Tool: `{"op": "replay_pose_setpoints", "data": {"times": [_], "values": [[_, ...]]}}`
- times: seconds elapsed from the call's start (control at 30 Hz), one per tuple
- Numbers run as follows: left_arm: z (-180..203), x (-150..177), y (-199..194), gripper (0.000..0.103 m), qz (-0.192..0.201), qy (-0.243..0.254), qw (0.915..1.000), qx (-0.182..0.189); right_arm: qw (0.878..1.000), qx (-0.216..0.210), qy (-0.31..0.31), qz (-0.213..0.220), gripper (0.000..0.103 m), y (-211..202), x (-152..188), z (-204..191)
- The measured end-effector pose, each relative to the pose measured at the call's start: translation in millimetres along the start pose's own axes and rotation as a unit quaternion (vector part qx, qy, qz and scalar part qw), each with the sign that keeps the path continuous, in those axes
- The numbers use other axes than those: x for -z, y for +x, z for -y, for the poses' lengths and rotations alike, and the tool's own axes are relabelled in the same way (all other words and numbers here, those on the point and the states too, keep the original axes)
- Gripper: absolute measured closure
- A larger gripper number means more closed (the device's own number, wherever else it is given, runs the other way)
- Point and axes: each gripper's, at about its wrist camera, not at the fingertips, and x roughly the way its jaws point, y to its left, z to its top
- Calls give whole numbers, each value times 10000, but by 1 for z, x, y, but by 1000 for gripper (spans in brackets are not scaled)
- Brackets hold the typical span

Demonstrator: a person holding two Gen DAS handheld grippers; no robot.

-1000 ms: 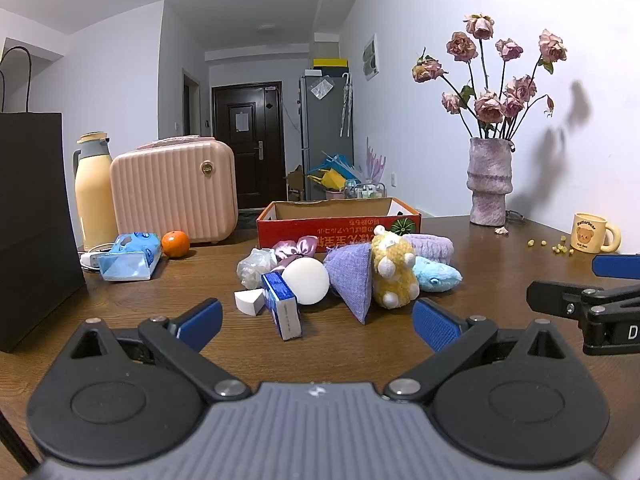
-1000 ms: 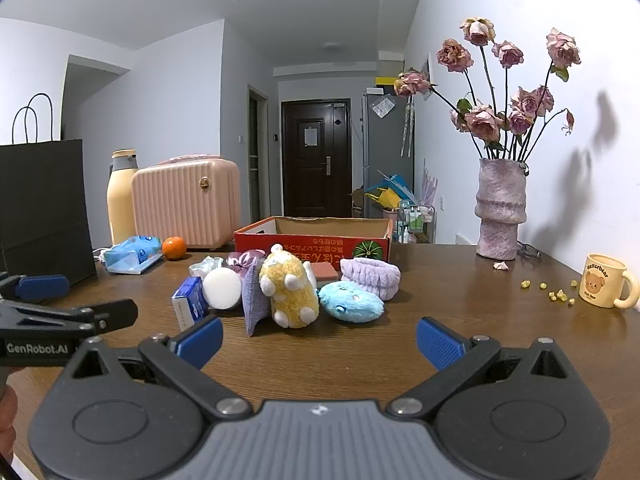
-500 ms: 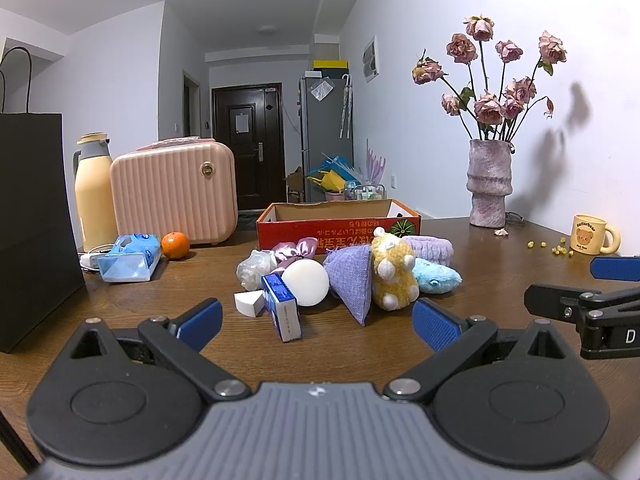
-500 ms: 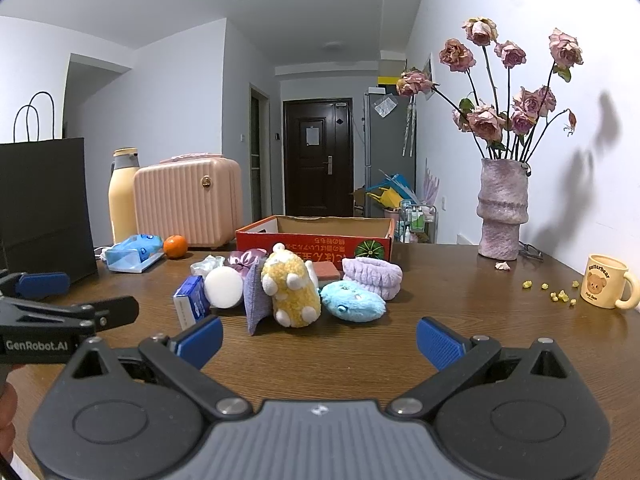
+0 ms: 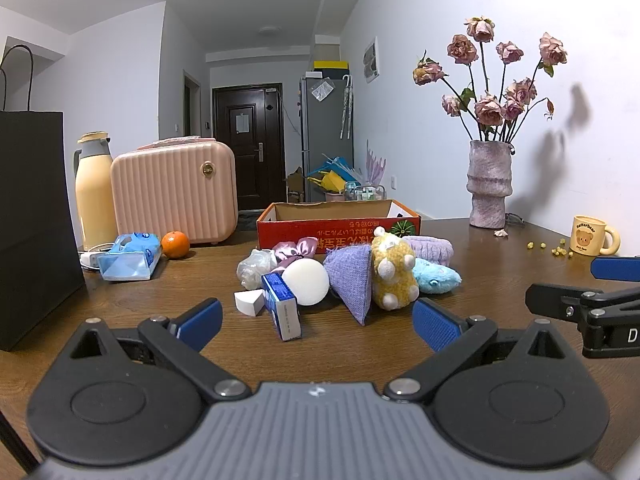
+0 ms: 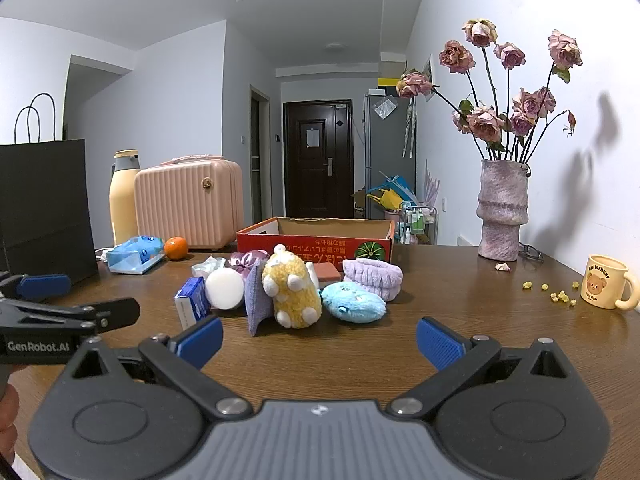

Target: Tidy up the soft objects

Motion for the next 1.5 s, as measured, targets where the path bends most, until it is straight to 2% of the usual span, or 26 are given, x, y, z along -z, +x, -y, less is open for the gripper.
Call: {"op": "replay_pose_setpoints", "data": {"times": [1.07, 1.5], "values": [[2, -4, -3, 0, 16, -28, 10000, 2, 10000, -7, -29, -23, 0, 1, 2, -1], [2, -5, -2, 0, 20, -29, 10000, -4, 9997, -23, -218, -78, 0, 9, -1, -4]]}}
